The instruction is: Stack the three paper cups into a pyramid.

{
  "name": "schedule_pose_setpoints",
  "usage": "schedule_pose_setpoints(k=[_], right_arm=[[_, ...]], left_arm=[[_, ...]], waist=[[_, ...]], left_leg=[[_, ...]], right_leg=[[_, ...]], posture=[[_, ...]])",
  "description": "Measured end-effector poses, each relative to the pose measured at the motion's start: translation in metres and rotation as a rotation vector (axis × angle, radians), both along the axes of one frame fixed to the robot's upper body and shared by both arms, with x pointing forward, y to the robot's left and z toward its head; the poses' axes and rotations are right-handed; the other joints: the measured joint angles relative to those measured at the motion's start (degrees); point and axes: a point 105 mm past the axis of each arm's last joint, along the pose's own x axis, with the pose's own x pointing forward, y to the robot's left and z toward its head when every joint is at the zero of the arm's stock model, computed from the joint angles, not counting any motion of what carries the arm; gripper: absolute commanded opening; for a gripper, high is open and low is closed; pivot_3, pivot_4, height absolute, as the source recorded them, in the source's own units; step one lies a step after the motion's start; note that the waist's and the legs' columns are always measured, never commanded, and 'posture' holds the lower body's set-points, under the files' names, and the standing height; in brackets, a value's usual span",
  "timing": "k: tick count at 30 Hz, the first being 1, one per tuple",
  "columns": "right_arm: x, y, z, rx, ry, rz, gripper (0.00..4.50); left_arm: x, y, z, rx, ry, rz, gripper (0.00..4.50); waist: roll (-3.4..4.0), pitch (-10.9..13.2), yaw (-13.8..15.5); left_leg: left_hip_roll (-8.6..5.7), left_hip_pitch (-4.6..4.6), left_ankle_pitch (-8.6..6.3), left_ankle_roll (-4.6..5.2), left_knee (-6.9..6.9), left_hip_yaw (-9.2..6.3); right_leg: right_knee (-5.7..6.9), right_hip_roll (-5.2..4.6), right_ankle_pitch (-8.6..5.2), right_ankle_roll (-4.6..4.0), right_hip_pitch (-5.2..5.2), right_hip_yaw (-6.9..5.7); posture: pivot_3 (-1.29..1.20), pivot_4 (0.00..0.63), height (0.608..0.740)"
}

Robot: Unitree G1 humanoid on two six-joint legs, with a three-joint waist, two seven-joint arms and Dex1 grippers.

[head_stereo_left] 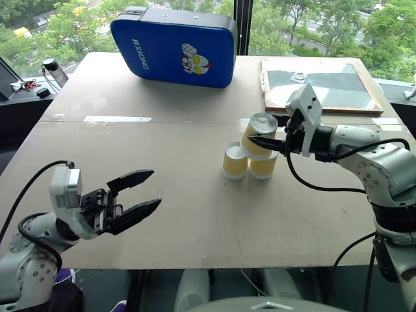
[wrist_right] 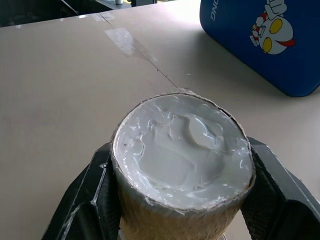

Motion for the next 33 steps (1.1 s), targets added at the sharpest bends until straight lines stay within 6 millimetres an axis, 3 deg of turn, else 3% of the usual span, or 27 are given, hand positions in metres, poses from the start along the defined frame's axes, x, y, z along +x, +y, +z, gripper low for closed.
schedule_pose_setpoints(k=[1,3,6,11,15,18,23,26,29,33], right_arm=[[0.0,0.0,0.0,0.0,-0.001,0.0,2.31],[0.0,0.0,0.0,-0.003,-0.004,0.005,3.35],[0.002,-0.001,-0.002,-0.003,0.002,0.006,4.48],[0.002,-0.002,-0.002,0.001,0.008,0.016,4.48],[-0.009,-0.01,0.015,0.062,-0.038,0.049,4.48],[-0.03,-0.027,0.024,0.121,-0.088,0.107,4.48],[-0.05,-0.059,0.021,0.168,-0.094,0.093,4.48],[-0.061,-0.083,0.002,0.137,-0.077,0.014,4.48],[-0.076,-0.124,-0.045,0.071,0.029,-0.171,4.48],[-0.097,-0.154,-0.083,-0.036,0.082,-0.295,4.48]], left_arm=[[0.0,0.0,0.0,0.0,-0.002,-0.001,4.5],[0.001,0.0,0.001,0.0,-0.005,-0.001,4.5],[0.001,0.0,0.001,0.0,-0.006,-0.002,4.5],[0.001,0.0,0.001,-0.006,-0.006,0.002,4.5],[0.003,0.0,-0.001,-0.019,0.006,0.025,4.5],[0.009,0.0,-0.001,-0.047,0.016,0.101,4.5],[0.013,-0.005,-0.016,-0.004,0.085,0.163,4.5],[0.017,-0.005,-0.028,0.053,0.124,0.226,4.5],[0.017,0.002,-0.044,0.13,0.177,0.314,4.5],[0.014,0.006,-0.05,0.174,0.202,0.335,4.5]], waist=[[0.0,0.0,0.0],[0.0,0.0,0.0],[0.0,0.0,0.0],[0.0,0.0,0.0],[-0.01,0.0,0.2],[-0.05,0.0,0.4],[-0.06,0.0,0.1],[-0.09,0.0,0.3],[-0.11,0.0,0.6],[-0.12,0.0,0.0]], left_leg=[[0.0,0.0,0.0,0.0,0.0,0.0],[0.0,0.0,0.0,0.0,0.0,0.0],[0.0,0.0,0.0,0.0,0.0,0.0],[0.0,0.0,0.0,0.0,-0.01,0.0],[0.0,-0.03,0.0,0.0,-0.01,-0.03],[0.0,-0.06,-0.01,0.01,0.0,-0.07],[-0.01,0.02,-0.01,0.02,0.0,-0.06],[-0.02,0.02,-0.01,0.02,-0.01,-0.1],[-0.04,0.03,-0.01,0.02,0.01,-0.1],[0.0,0.23,-0.01,0.01,0.02,-0.08]], right_leg=[[0.0,0.0,0.0,0.0,0.0,0.0],[0.0,0.0,0.0,0.0,0.0,0.0],[0.0,0.0,0.0,0.0,0.0,0.0],[0.0,0.0,0.0,0.0,0.0,0.0],[-0.03,-0.01,0.0,0.0,0.01,-0.02],[-0.07,-0.04,0.0,0.02,0.06,-0.05],[-0.05,-0.03,0.0,0.01,0.13,-0.03],[-0.09,-0.01,0.0,0.01,0.16,-0.07],[-0.12,-0.02,-0.01,0.01,0.21,-0.05],[-0.07,0.06,-0.01,0.01,0.32,-0.01]], posture=[[0.0,0.15,0.74],[0.0,0.15,0.74],[0.0,0.15,0.74],[0.0,0.15,0.74],[0.0,0.15,0.74],[0.0,0.15,0.74],[0.0,0.15,0.74],[0.0,0.15,0.74],[0.0,0.15,0.74],[0.0,0.15,0.74]])
